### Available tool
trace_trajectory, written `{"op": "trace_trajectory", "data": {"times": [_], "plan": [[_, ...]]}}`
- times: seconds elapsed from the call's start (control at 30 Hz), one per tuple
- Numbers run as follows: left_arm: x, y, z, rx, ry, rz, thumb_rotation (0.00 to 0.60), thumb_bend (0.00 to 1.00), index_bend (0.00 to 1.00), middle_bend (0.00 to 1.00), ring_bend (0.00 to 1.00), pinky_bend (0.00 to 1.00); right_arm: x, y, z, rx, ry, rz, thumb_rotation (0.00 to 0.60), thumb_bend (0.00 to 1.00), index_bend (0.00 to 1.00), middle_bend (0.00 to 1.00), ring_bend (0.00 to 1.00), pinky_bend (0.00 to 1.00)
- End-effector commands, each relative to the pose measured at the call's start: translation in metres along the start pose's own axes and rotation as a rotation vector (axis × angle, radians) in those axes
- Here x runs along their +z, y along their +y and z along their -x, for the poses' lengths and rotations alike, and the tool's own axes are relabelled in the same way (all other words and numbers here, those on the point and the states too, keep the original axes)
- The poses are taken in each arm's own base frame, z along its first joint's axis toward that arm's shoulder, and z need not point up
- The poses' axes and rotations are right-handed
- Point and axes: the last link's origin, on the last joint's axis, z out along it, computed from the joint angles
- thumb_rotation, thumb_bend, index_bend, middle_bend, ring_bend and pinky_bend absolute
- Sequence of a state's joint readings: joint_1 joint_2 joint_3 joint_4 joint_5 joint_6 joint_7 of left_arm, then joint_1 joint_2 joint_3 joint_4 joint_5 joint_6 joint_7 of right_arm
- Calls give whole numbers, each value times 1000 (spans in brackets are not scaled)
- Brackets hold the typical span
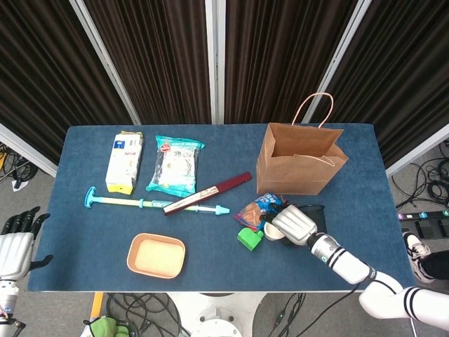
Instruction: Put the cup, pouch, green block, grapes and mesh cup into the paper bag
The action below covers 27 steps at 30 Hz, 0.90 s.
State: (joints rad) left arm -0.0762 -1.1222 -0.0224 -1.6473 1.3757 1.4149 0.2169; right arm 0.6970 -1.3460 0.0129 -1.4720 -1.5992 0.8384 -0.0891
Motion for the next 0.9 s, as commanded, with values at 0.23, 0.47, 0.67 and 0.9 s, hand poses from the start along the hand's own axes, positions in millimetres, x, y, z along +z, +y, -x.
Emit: {"op": "trace_trajectory", "data": {"times": [0.23,0.47,0.67,0.9], "plan": [[2,2,-2,1,3,4,600,0,243,196,140,147,-8,4,-28,4,123,8,600,200,347,407,232,392],[4,4,-6,10,12,11,600,0,243,196,140,147,-31,3,-88,79,346,-38,600,199,347,405,232,402],[4,5,-8,14,17,17,600,0,243,196,140,147,-55,13,-149,93,611,-54,600,196,353,405,232,404],[3,5,-8,16,16,15,600,0,243,196,140,147,-67,44,-194,152,829,61,600,195,354,404,231,397]]}}
